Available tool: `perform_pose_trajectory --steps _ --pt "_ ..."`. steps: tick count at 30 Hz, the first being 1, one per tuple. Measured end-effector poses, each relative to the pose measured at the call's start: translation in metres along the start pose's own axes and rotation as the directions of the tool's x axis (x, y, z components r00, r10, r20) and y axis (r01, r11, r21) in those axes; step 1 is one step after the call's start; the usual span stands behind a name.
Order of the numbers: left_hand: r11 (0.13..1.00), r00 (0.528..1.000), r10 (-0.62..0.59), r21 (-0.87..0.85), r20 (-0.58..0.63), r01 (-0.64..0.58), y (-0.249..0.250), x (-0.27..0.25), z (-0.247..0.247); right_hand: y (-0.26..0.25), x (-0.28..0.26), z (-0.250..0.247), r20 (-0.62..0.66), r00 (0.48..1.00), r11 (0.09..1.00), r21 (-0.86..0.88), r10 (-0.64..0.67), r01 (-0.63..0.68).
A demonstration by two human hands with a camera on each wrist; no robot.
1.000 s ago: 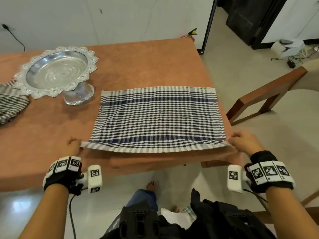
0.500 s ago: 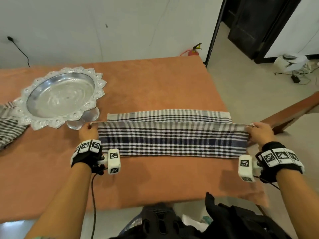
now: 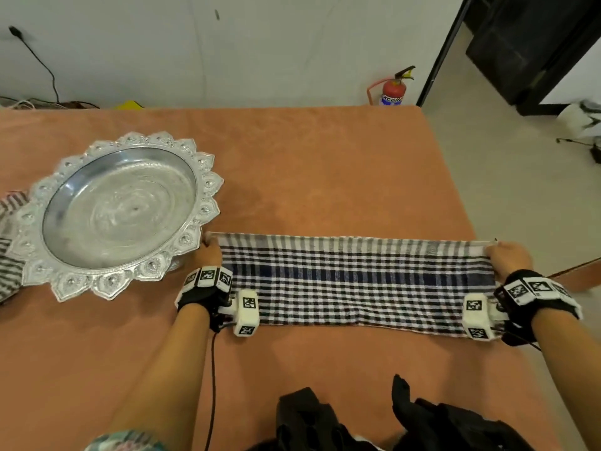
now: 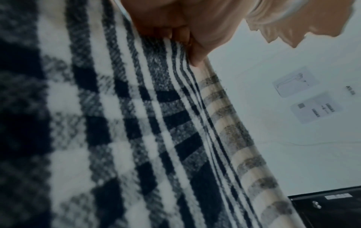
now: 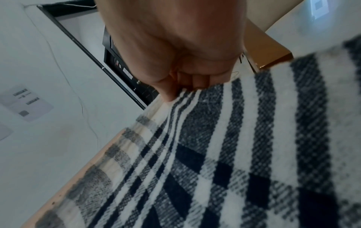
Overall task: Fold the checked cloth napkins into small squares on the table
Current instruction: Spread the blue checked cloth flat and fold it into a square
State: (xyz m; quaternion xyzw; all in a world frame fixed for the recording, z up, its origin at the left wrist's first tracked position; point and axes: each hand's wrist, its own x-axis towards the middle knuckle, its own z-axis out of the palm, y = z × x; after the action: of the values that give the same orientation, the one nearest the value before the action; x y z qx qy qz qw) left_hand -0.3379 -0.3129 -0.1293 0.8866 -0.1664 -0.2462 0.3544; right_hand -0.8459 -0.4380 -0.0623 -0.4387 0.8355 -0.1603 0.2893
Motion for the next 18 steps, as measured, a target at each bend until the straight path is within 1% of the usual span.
perform_pose_trajectory --steps 2,5,8,11,14,16,18 --pt "0.998 1.000 -0.030 0.048 0.008 0.030 0.025 -0.026 -0.013 -0.008 0.000 0.004 -0.018 1.000 1.000 -0.009 -0.009 0.009" --pt "0.995 0.998 -0.056 0.082 0.006 0.055 0.035 -0.033 -0.017 -0.014 0.003 0.011 -0.037 0.999 1.000 -0.023 -0.012 0.011" --pt "0.991 0.999 -0.032 0.127 -0.005 0.032 0.039 -0.037 -0.015 -0.018 0.006 0.015 -0.043 0.998 0.996 -0.077 -0.047 0.044" --pt "0.985 1.000 0.013 0.172 -0.005 -0.012 0.042 -0.044 -0.012 -0.018 0.005 0.012 -0.013 0.998 0.996 -0.070 -0.060 0.059" --pt "0.986 0.997 0.072 0.153 0.011 -0.072 0.039 -0.052 -0.013 -0.008 0.003 0.005 0.010 1.000 1.000 0.011 0.001 -0.001" --pt "0.977 0.993 0.112 0.177 0.032 -0.116 0.033 -0.055 -0.016 0.001 -0.005 -0.001 0.060 0.997 0.996 0.066 0.054 -0.058" --pt "0.972 0.993 0.113 0.205 0.041 -0.119 0.024 -0.062 -0.020 0.013 -0.017 -0.009 0.146 0.987 0.993 0.081 0.071 -0.084"
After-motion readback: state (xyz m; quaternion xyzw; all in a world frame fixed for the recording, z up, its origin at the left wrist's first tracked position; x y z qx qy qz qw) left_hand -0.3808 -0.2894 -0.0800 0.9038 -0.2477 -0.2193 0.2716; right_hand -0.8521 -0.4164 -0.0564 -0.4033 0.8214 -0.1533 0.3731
